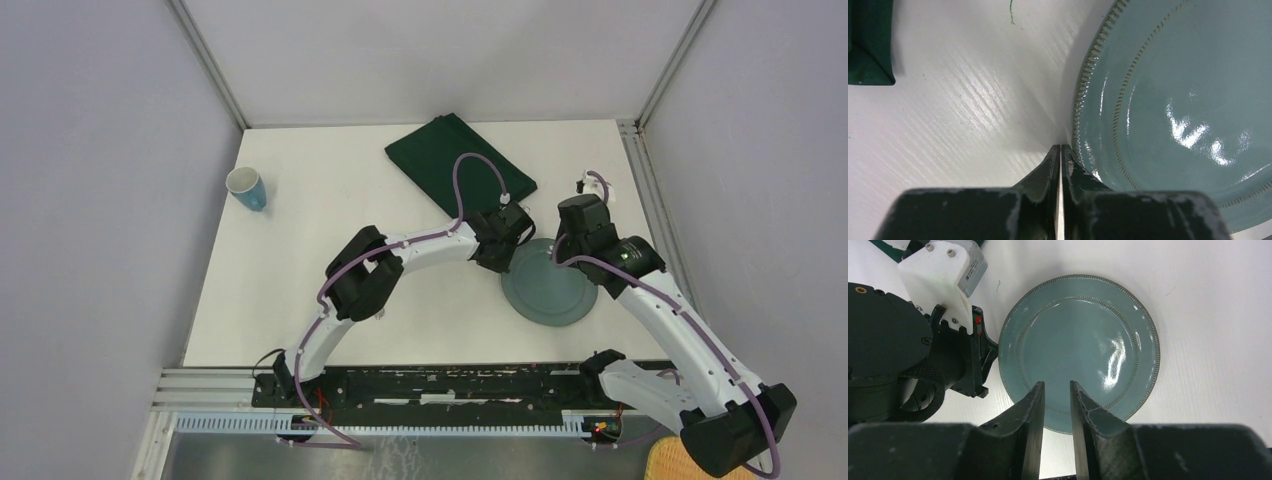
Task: Set the dinner table for one person
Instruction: Move the plate to the center of the board.
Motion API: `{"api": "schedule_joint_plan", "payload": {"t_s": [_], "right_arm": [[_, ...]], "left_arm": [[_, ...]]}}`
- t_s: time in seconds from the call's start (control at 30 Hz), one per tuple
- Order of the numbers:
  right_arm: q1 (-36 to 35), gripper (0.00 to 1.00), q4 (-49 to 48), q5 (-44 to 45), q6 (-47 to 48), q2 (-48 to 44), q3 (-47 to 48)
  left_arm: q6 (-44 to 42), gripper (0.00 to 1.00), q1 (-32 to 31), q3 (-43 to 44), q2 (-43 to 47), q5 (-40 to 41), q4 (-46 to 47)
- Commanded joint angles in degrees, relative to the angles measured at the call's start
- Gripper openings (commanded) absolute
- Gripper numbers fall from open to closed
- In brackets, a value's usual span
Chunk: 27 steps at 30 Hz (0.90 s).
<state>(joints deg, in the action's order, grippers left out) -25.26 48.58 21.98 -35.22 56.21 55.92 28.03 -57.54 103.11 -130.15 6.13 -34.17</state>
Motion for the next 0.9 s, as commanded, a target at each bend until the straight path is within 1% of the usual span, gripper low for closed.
{"api": "schedule_joint_plan", "payload": {"t_s": [0.0,0.03,0.07,0.13,0.2,0.27,0.33,0.4,0.53,0.6,0.63,0.73,0.87], "right_arm": [[-0.24,0.35,-1.96,-1.83,-0.05,0.56,1.19],[-0.23,0.4,-1.96,-1.97,-0.03,0.7,1.28],[-0.23,0.43,-1.9,-2.02,0.09,0.86,1.44],[-0.25,0.46,-1.6,-2.4,0.3,1.21,1.76],[-0.25,0.47,-1.52,-3.46,0.41,1.42,1.78],[-0.27,0.43,-1.67,-5.79,0.47,1.65,1.59],[-0.24,0.41,-1.88,-7.72,0.58,1.81,1.16],[-0.25,0.36,-2.05,-9.27,0.68,1.89,0.51],[-0.29,0.36,-2.03,-11.91,0.75,1.85,-0.65],[-0.23,0.36,-2.21,-14.36,1.01,2.22,-1.18],[-0.28,0.35,-2.1,-15.6,1.07,2.62,-1.31],[-0.23,0.24,-2.51,-20.34,1.41,3.6,-2.05],[-0.39,0.05,-3.44,-25.03,1.35,3.66,-4.93]], "left_arm": [[1.7,0.14,-0.56,0.96,-1.84,1.14,-0.36],[2.1,0.19,-0.46,0.95,-1.72,1.19,-0.35],[2.47,0.28,-0.42,0.96,-1.47,1.79,-0.35],[2.64,0.35,-0.15,0.83,-0.76,3.87,-0.65],[2.71,0.39,0.6,0.7,0.22,6.33,-1.3],[3.52,0.39,2.14,0.18,1.47,8.69,-2.16],[4.66,0.39,4.56,-1.66,3.1,9.41,-2.1],[5.38,0.4,7.42,-3.6,5.25,9.85,-1.81],[5.17,0.4,12.54,-6.67,9.59,13.07,-1.7],[4.77,0.4,15.39,-7.75,11.76,12.75,-1.56],[4.5,0.4,16.92,-8.19,12.89,12.73,-1.56],[3.1,0.4,20.54,-9.02,16.11,13.03,-1.65],[1.49,0.4,23.25,-9.5,20.01,13.56,-1.84]]}}
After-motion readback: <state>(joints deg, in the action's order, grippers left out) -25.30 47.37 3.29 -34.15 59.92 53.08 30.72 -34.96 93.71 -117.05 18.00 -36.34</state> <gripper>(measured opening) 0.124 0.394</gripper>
